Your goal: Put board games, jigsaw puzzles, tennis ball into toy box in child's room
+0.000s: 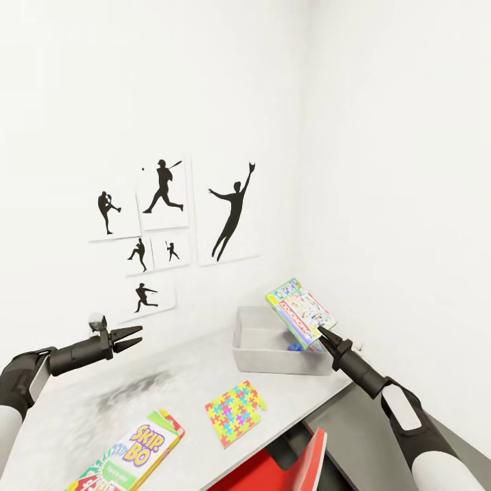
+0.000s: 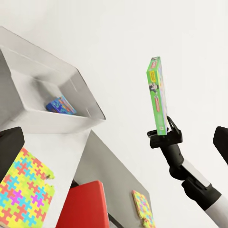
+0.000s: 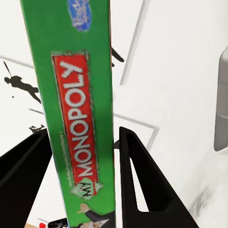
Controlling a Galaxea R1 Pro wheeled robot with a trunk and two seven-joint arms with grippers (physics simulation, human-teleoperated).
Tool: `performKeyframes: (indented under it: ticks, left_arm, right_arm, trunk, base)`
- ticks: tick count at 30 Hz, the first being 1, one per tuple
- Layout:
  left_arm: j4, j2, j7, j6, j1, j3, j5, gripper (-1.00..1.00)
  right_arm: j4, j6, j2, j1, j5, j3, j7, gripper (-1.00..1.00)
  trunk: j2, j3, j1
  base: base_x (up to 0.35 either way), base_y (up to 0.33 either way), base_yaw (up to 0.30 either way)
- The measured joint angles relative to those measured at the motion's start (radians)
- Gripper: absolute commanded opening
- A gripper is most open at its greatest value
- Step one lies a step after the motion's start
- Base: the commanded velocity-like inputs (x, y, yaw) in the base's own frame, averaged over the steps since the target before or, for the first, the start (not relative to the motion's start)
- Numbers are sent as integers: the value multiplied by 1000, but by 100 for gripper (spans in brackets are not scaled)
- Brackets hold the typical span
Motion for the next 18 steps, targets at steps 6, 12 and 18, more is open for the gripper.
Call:
performKeyframes:
  ticks: [6, 12, 18]
  left_arm:
    - [0, 0, 0, -2, 1, 0, 0, 100]
    - [0, 0, 1, -1, 1, 0, 0, 100]
    - [1, 0, -2, -2, 1, 1, 1, 100]
  right_arm:
    - [0, 0, 0, 0, 0, 0, 1, -100]
    - [0, 0, 1, 0, 1, 0, 0, -100]
    - [0, 0, 1, 0, 1, 1, -1, -100]
  trunk:
    - [0, 0, 0]
    - [0, 0, 0]
    - [0, 0, 0]
  base:
    - [-3, 0, 0]
    - [0, 0, 0]
    - [0, 0, 0]
